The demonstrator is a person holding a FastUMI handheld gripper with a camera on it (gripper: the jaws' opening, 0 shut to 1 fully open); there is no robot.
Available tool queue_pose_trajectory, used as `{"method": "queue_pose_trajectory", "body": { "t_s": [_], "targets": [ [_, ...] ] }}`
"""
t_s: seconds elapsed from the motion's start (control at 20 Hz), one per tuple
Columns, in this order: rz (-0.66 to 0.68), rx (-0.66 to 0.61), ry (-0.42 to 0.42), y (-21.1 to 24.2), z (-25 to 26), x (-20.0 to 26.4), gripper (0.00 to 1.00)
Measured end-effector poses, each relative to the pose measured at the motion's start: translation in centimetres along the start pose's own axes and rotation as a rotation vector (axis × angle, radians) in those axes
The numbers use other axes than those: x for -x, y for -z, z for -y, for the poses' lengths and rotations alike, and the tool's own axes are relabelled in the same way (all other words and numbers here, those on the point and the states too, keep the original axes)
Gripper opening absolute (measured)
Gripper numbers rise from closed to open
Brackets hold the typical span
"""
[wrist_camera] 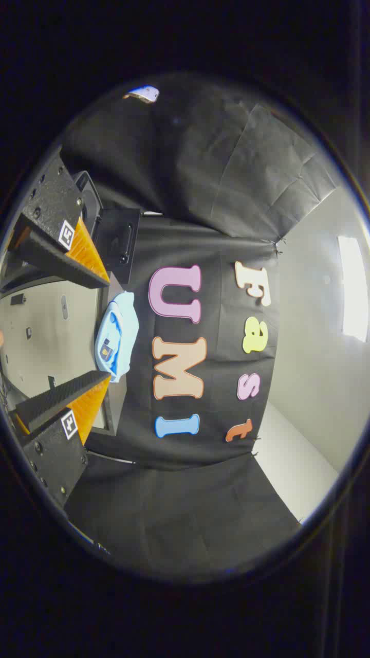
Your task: Put the clothes into the washing machine and then close the washing machine lid.
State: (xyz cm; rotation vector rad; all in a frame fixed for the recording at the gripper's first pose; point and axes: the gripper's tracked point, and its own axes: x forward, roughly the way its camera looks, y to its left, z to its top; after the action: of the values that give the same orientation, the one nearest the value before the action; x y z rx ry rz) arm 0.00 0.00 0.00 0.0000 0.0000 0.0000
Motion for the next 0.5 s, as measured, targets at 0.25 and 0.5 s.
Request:
{"method": "queue_pose_trajectory", "body": {
  "t_s": [0.25,0.5],
  "targets": [
    [-0.001,0.019,0.001,-0.05,-0.20,-0.12,0.97],
    [-0.005,0.009,0.001,0.17,-0.17,-0.22,0.97]
  ]
}}
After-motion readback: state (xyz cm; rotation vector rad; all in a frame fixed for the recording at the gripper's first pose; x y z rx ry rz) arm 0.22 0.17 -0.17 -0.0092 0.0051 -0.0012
